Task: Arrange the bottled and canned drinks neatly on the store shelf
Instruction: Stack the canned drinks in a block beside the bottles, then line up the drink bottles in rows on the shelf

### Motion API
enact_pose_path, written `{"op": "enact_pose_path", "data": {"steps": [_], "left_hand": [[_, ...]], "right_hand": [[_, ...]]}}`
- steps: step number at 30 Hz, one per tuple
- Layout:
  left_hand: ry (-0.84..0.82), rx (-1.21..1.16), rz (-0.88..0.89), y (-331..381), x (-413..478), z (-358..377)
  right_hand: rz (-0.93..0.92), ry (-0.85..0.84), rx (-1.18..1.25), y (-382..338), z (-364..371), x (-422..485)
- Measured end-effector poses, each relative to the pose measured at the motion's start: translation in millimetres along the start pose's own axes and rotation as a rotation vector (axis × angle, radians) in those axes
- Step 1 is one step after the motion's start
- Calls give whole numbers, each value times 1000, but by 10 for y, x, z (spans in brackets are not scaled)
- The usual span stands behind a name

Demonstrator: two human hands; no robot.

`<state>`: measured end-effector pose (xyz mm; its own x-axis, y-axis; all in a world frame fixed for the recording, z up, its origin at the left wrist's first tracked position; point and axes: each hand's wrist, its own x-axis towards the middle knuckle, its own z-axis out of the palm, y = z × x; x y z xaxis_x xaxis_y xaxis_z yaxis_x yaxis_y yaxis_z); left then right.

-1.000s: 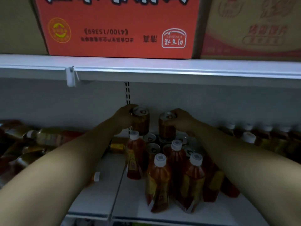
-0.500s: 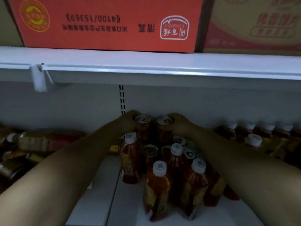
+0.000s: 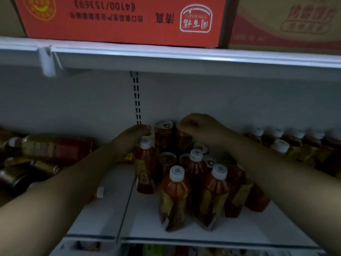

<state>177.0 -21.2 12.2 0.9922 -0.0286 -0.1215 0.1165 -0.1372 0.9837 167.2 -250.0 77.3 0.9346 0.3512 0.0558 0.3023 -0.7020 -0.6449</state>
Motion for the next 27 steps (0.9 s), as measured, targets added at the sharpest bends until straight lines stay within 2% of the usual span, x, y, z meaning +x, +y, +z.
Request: {"op": "enact_pose_path", "data": {"steps": [3,5,8,10,13,15,19,23,27], "left_hand": [[-190,121,61,-162,-239,14],[-247,262,100,-208,-354,7],[-200,443,140,-233,-483,-20],[-131,516,151,-247,-579,-13],[-48,560,146,-216,-826,41],[-16,553,109,-178,-1010,105],[10,542,14,-186,-1292,185],[139,443,-32,-426,-1454,229],[207,498,-20,-590,-1555,323]], "right_hand": [[-71,-76,-67,-178,55,-327],[-132,-97,-203,-237,117,-460],[-176,-199,-312,-273,223,-637],[-187,-254,-472,-273,293,-728],[-323,-215,-710,-239,454,-862],[-373,-161,-674,-210,556,-936],[-347,-175,-487,-134,685,-1014],[-261,-49,-78,13,903,-1159],[-118,-22,98,104,1064,-1249]]}}
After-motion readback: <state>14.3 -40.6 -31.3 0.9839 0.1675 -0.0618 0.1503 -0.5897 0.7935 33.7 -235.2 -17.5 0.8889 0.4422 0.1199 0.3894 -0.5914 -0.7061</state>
